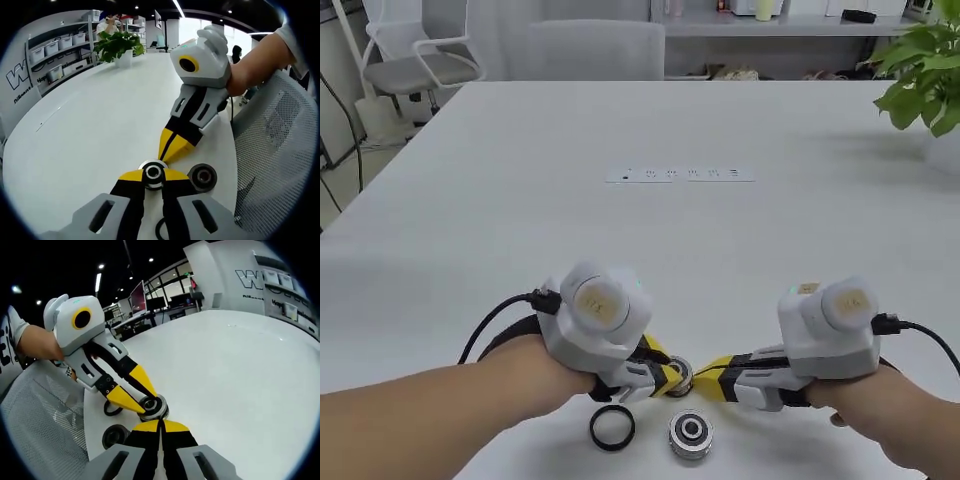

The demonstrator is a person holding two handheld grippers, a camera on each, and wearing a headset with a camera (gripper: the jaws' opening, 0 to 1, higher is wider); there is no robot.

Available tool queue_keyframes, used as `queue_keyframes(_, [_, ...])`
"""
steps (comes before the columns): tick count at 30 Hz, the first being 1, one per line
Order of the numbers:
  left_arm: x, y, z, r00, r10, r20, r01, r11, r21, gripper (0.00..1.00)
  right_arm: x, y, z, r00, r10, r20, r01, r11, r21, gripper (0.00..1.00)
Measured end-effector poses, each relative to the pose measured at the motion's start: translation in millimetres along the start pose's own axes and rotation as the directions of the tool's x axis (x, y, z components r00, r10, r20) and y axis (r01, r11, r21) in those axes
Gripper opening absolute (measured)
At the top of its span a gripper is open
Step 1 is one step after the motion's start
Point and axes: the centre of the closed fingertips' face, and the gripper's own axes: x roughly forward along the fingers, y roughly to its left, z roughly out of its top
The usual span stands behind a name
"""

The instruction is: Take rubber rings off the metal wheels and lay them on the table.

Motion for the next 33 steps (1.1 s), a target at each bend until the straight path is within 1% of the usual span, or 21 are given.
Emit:
queue_keyframes(3, [-0.1,-0.2,0.0,1.0000,0.001,0.000,-0.001,1.000,-0.001,0.07,-0.6,0.1,0.4,1.0000,0.001,0.002,-0.001,1.000,0.011,0.00])
queue_keyframes(5, [-0.2,-0.3,-0.1,1.0000,0.001,0.000,-0.001,1.000,-0.001,0.07,-1.6,0.7,0.3,1.0000,0.003,0.005,-0.004,1.000,0.030,0.00])
queue_keyframes(6, [-0.2,-0.2,-0.2,1.0000,0.002,0.000,-0.002,1.000,-0.001,0.07,-2.2,0.5,0.3,1.0000,0.004,0.008,-0.005,0.999,0.042,0.00])
queue_keyframes(7, [-0.3,-0.4,-0.3,1.0000,0.001,0.000,-0.001,1.000,-0.001,0.07,-3.1,-1.4,3.7,0.9996,-0.002,0.029,0.001,0.999,0.051,0.00])
queue_keyframes(8, [-0.3,-0.3,-0.2,1.0000,0.002,0.000,-0.002,1.000,-0.001,0.07,-4.5,-0.3,4.2,0.9995,0.009,0.030,-0.012,0.997,0.082,0.00])
queue_keyframes(14, [-0.4,-0.6,-0.2,1.0000,0.001,-0.002,-0.001,1.000,-0.001,0.07,-3.1,-1.5,3.8,0.9997,0.001,0.025,-0.002,0.998,0.066,0.00])
queue_keyframes(18, [-0.5,-0.8,-0.2,1.0000,0.004,-0.002,-0.004,1.000,-0.002,0.07,-3.5,-1.9,4.6,0.9995,-0.002,0.031,0.000,0.997,0.077,0.00])
queue_keyframes(21, [-0.4,-0.9,-0.2,1.0000,0.004,-0.003,-0.004,1.000,-0.001,0.07,-4.3,-2.6,10.5,0.9984,-0.002,0.056,-0.005,0.994,0.110,0.00])
queue_keyframes(24, [-0.5,-1.0,-0.1,1.0000,0.006,-0.003,-0.006,1.000,-0.001,0.07,-4.3,-1.4,10.1,0.9985,-0.003,0.055,-0.003,0.994,0.109,0.00])
queue_keyframes(27, [-0.5,-0.8,0.0,1.0000,0.007,-0.004,-0.007,1.000,0.000,0.07,-4.1,-2.1,11.1,0.9981,-0.001,0.062,-0.007,0.991,0.131,0.00])
queue_keyframes(33, [-0.4,-0.4,-0.1,1.0000,0.008,-0.005,-0.008,1.000,-0.001,0.07,-4.4,-1.0,12.3,0.9971,0.005,0.076,-0.017,0.989,0.148,0.00])
